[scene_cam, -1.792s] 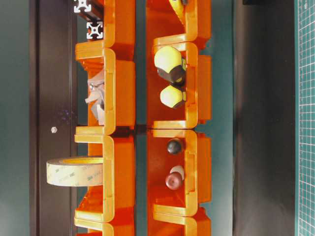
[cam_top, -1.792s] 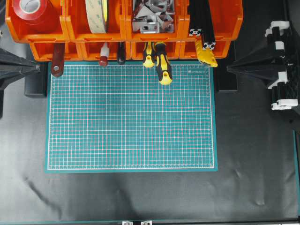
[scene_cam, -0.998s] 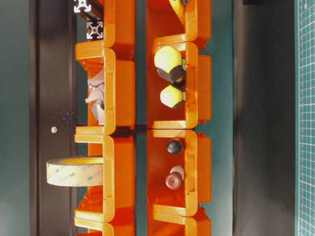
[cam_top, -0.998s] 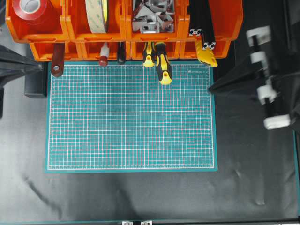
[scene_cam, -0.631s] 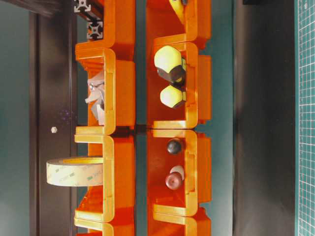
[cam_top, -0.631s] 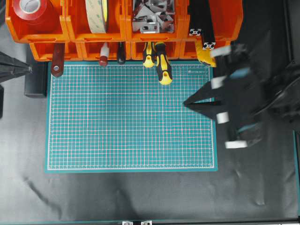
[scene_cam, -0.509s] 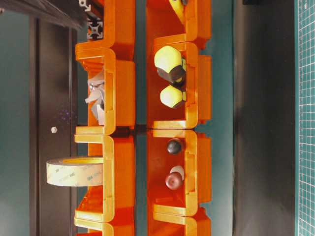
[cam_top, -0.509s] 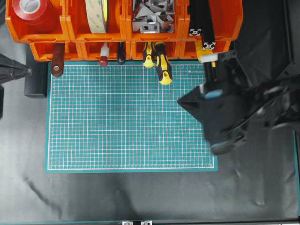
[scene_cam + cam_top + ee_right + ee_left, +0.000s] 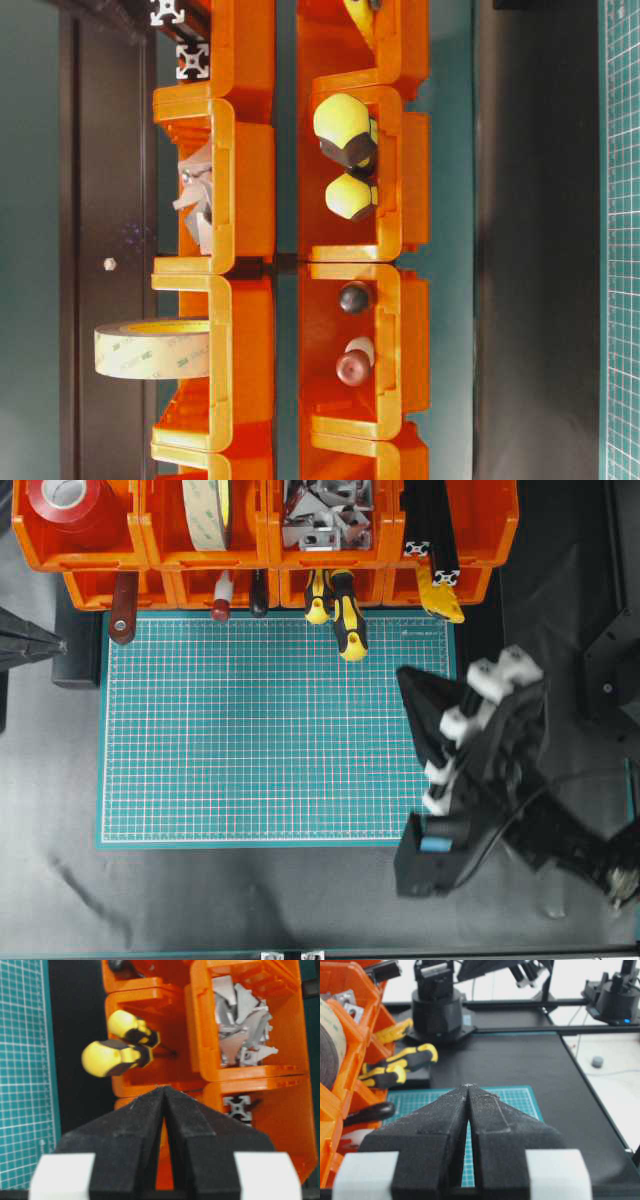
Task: Pick screwdriver from container rack with right arm.
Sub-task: 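Move the right gripper toward the yellow-black screwdriver in the rack, then close the right gripper on the yellow-black screwdriver handle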
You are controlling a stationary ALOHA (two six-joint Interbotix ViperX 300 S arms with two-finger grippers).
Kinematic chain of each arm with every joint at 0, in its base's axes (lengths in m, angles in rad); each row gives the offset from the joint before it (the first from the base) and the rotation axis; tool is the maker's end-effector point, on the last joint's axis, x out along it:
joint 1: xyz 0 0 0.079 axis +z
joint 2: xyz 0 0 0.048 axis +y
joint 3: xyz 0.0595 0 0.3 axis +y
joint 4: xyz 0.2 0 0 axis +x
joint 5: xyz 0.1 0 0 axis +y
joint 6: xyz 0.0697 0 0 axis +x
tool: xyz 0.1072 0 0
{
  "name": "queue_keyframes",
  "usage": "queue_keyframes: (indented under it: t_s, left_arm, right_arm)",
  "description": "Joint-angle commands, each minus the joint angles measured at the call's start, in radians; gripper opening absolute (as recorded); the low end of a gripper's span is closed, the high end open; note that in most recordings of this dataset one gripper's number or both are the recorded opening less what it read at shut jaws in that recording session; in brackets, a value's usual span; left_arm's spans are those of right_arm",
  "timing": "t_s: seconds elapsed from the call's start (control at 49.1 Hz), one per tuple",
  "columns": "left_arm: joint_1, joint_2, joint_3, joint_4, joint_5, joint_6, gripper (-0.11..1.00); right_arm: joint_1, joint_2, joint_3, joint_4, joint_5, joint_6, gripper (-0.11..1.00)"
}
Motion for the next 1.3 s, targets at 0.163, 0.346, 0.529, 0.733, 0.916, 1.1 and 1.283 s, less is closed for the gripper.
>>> queue_keyframes:
  t_s: [0.163,0.346,0.529,0.733,0.916,1.1,1.283]
  left_arm:
    - [0.000,0.009,-0.029,0.003,-0.003,-0.003,0.00]
    - [-0.002,0.011,-0.029,0.003,-0.005,-0.003,0.00]
    - [-0.005,0.011,-0.031,0.003,-0.005,-0.003,0.00]
    - [-0.005,0.014,-0.029,0.003,-0.005,-0.005,0.00]
    - [-0.005,0.015,-0.029,0.002,-0.005,-0.005,0.00]
    - [-0.005,0.015,-0.029,0.003,-0.005,-0.005,0.00]
    - [-0.005,0.014,-0.028,0.002,-0.003,-0.005,0.00]
  right_arm:
    - [0.006,0.017,-0.003,-0.015,-0.064,-0.005,0.09]
    - [-0.002,0.026,0.034,-0.015,-0.130,0.006,0.57]
    - [-0.017,0.054,0.066,-0.020,-0.127,0.008,0.84]
    - [-0.067,0.083,0.072,-0.049,-0.141,0.008,0.81]
    - [-0.129,0.112,0.092,-0.080,-0.192,0.012,0.81]
    - [-0.189,0.132,0.107,-0.081,-0.241,0.014,0.81]
    - [-0.216,0.133,0.115,-0.081,-0.245,0.012,0.81]
